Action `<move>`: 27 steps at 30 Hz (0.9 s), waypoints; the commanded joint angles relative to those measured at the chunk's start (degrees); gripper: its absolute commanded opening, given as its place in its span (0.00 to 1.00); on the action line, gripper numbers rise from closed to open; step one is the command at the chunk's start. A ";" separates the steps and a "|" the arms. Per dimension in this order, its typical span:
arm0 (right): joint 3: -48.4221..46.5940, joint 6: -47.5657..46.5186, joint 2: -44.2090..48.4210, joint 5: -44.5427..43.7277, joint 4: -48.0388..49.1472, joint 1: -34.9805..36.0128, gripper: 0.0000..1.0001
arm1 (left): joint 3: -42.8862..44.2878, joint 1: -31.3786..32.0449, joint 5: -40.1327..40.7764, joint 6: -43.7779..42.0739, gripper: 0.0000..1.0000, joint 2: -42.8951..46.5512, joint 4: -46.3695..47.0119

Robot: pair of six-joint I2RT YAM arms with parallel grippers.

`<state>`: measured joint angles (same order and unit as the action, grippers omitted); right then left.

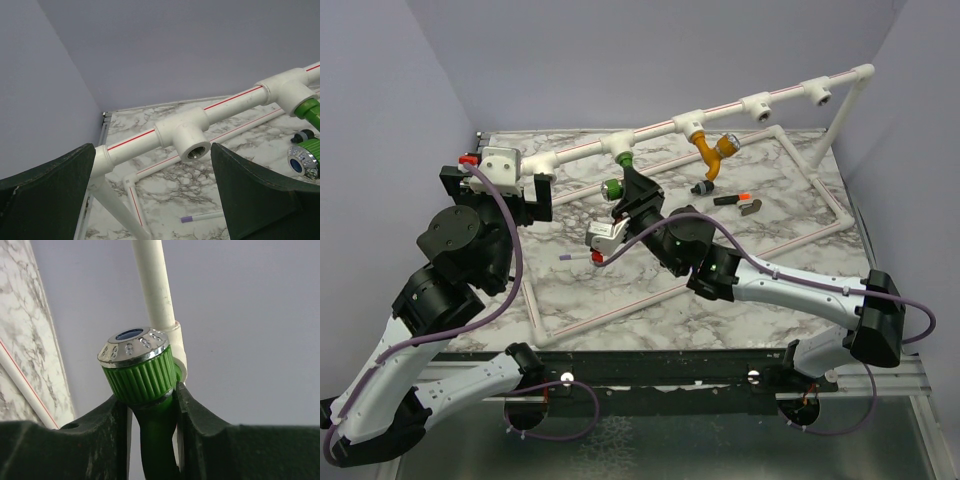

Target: Install the water faucets

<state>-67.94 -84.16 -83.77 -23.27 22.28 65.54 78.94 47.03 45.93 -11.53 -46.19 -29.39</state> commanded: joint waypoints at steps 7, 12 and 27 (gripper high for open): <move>1.30 24.26 0.42 -2.65 11.20 0.63 0.00 | 0.67 0.39 0.82 0.11 0.99 0.01 -0.84; 1.58 23.97 0.88 -2.36 10.07 0.64 0.00 | 0.51 0.37 0.72 0.56 0.99 -0.26 -1.06; 3.38 22.70 5.06 1.20 1.58 0.64 0.70 | 1.31 0.35 0.98 1.44 0.99 -2.16 -1.27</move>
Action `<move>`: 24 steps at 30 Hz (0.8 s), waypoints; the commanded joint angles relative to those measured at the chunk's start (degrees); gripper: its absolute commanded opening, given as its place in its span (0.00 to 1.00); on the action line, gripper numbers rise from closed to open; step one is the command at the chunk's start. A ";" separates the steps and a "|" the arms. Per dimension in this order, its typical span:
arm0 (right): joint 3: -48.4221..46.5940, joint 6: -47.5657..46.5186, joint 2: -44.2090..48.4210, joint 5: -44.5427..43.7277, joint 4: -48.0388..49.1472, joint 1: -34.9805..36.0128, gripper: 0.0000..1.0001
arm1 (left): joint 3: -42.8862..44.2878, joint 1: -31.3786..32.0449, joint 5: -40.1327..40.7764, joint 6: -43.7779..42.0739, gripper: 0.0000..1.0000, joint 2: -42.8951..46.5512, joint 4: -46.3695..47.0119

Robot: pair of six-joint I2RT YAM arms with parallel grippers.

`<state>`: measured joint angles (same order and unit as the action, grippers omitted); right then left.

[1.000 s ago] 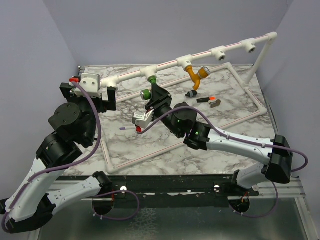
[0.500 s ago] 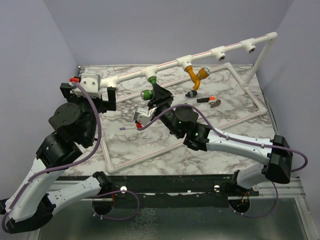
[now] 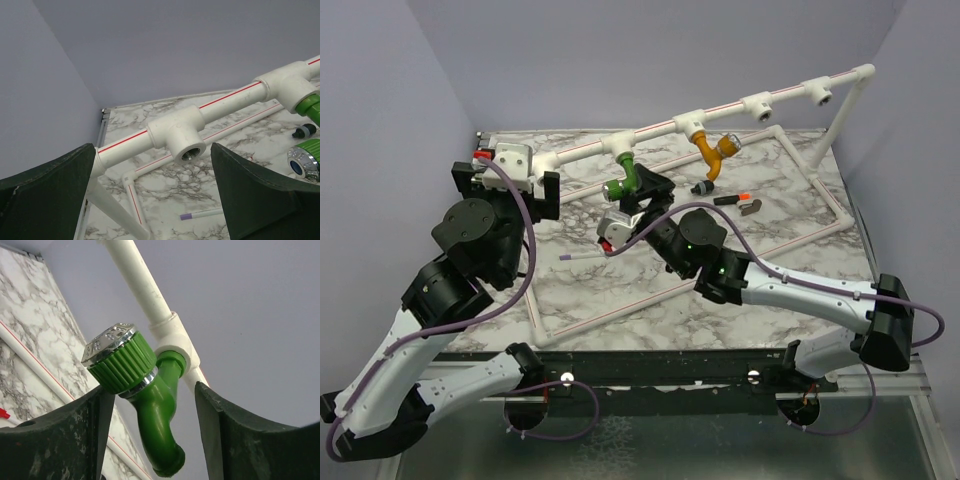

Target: Install the water faucets

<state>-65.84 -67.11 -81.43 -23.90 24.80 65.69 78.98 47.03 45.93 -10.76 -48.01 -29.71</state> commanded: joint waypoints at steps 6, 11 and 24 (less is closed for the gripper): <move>1.34 8.40 5.76 4.83 -6.68 0.49 0.82 | 1.35 0.36 1.40 0.78 0.99 -1.00 -0.87; 0.85 11.29 8.59 7.18 -13.64 0.43 0.86 | 1.77 0.36 1.60 0.83 0.99 -1.55 -0.74; 0.74 23.15 18.81 3.97 -31.17 0.40 0.93 | 1.39 0.35 1.23 0.40 0.99 -1.62 0.38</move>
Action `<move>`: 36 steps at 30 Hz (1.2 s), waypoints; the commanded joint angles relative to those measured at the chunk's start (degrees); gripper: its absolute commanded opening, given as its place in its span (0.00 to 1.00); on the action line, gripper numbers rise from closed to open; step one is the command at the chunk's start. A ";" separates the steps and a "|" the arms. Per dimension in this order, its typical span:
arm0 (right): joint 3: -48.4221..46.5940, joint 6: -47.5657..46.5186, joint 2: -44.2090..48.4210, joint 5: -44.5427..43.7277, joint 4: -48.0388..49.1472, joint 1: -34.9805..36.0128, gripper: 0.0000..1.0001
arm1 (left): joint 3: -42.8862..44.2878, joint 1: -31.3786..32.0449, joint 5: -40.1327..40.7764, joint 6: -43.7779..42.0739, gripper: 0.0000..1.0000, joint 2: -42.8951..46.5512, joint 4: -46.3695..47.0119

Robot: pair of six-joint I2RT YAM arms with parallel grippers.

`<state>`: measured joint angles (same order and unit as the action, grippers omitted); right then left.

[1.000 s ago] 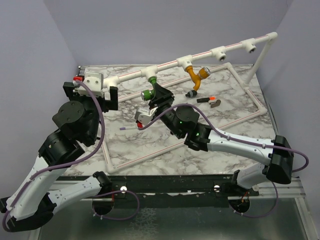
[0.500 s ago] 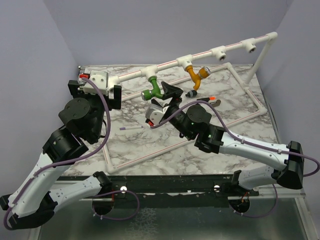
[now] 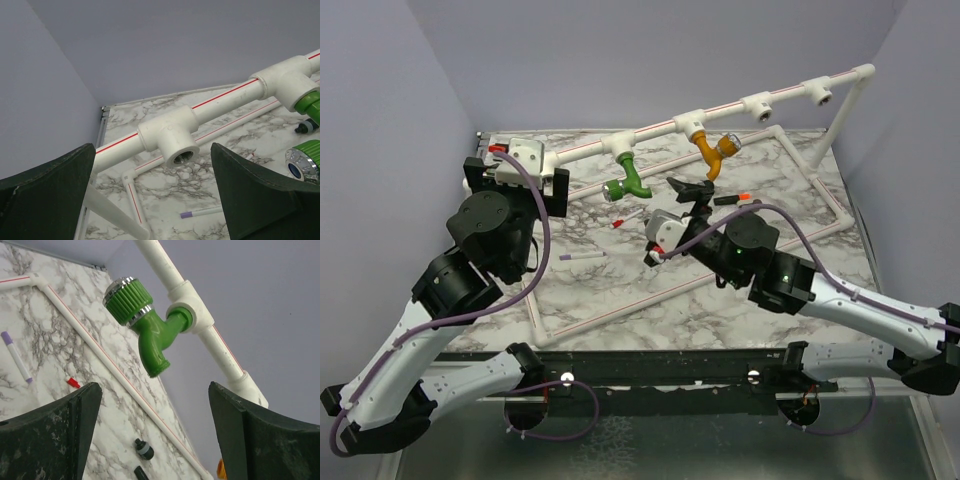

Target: Install the water faucets

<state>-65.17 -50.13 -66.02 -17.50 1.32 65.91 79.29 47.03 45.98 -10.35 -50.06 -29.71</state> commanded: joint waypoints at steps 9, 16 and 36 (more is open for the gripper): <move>6.52 18.24 11.84 -16.14 -9.50 0.19 1.00 | -0.21 0.38 -2.96 0.44 0.99 2.16 1.29; 16.45 26.00 16.48 -28.59 -5.28 0.06 1.00 | -0.69 0.39 -4.58 0.39 0.99 3.41 2.13; 39.65 47.81 8.23 -18.25 18.49 -36.41 1.00 | 0.27 0.36 -7.19 1.79 0.99 3.07 0.84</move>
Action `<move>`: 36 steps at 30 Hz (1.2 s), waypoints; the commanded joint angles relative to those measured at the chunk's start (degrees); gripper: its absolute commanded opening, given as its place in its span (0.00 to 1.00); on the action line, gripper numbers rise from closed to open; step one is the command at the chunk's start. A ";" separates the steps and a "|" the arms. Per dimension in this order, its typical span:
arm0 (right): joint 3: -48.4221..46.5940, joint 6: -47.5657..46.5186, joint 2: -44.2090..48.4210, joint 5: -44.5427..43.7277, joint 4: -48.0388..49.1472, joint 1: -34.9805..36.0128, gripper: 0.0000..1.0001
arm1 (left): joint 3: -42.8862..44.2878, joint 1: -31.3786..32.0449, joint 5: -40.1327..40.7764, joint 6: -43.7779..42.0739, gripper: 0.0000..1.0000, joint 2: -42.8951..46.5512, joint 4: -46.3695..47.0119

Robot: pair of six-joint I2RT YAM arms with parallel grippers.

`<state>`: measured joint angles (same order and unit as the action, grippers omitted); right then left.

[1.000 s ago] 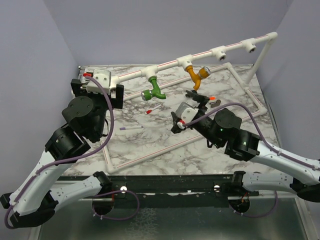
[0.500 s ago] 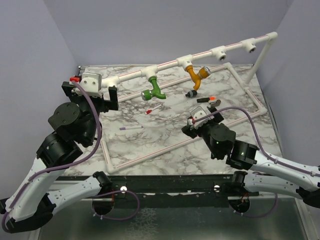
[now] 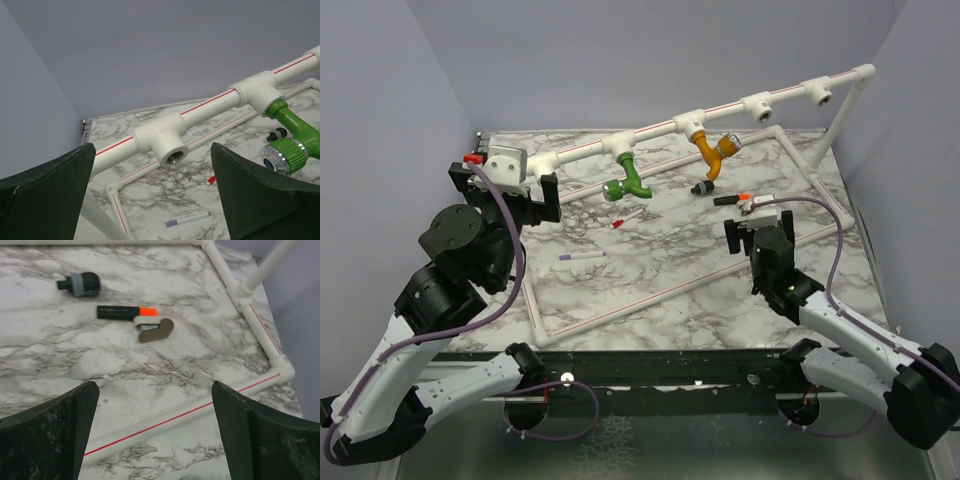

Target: Install the water faucets

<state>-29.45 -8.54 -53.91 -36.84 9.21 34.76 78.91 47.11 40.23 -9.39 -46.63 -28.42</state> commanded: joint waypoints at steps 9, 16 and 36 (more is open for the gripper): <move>13.64 2.75 -16.36 1.23 40.34 -13.26 1.00 | 0.63 0.33 -0.81 0.33 0.99 0.22 -1.96; 15.99 0.05 -27.07 7.19 58.54 -17.88 1.00 | 0.06 0.27 -1.01 0.52 0.99 0.81 -2.32; 16.68 4.58 -39.55 20.66 68.77 -26.71 1.00 | -0.99 0.28 -1.78 -0.72 0.99 1.72 -2.07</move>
<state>-11.53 -5.80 -93.19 -15.64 77.36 8.80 78.26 47.13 39.79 -9.10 -46.09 -29.85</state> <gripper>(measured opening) 0.998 0.988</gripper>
